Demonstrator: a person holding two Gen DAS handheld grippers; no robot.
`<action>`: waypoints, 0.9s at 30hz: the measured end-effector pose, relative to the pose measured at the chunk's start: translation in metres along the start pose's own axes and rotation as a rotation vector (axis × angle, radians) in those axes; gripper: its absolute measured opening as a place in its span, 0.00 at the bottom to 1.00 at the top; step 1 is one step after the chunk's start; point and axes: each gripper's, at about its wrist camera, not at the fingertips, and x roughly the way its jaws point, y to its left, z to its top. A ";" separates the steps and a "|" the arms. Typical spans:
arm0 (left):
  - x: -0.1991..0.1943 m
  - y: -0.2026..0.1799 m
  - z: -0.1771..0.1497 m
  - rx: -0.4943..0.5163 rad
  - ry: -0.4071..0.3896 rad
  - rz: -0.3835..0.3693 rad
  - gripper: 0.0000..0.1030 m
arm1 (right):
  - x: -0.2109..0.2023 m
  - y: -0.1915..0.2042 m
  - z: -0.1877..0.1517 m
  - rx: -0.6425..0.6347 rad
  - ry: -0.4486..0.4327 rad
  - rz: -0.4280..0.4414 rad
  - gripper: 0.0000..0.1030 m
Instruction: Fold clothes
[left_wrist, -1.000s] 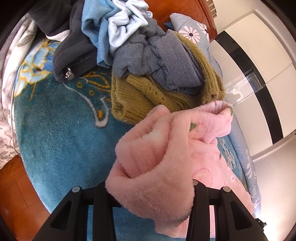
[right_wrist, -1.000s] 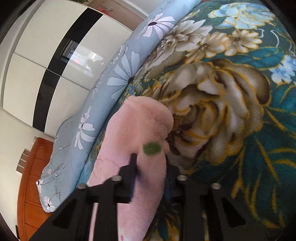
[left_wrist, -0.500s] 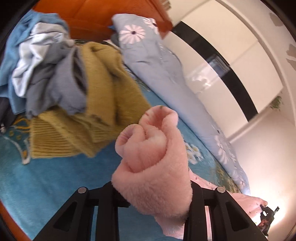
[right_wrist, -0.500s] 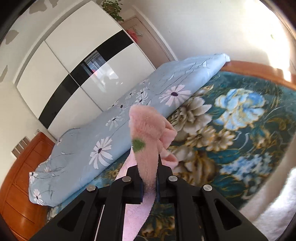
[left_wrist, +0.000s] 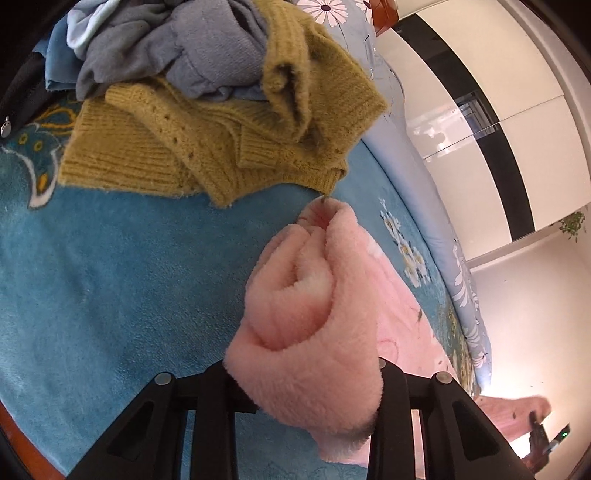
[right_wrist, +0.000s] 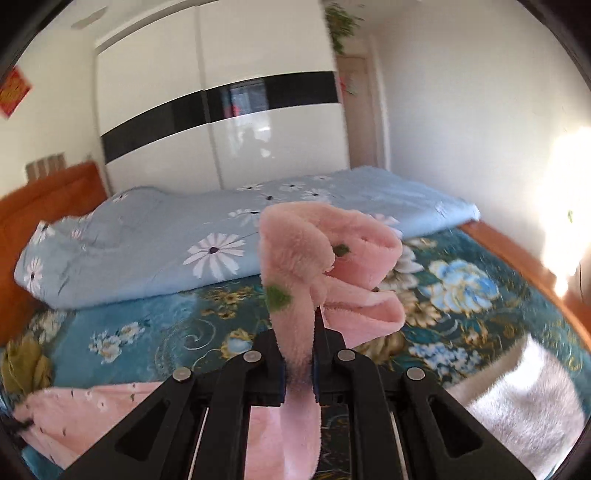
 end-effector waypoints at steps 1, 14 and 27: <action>-0.006 0.006 -0.013 -0.005 -0.001 -0.001 0.32 | 0.001 0.027 -0.002 -0.060 0.004 0.016 0.11; -0.028 0.038 -0.056 -0.020 0.039 -0.064 0.37 | 0.053 0.251 -0.199 -0.620 0.197 0.002 0.11; -0.037 0.042 -0.058 0.024 0.003 -0.107 0.27 | 0.017 0.282 -0.211 -0.601 0.189 0.052 0.39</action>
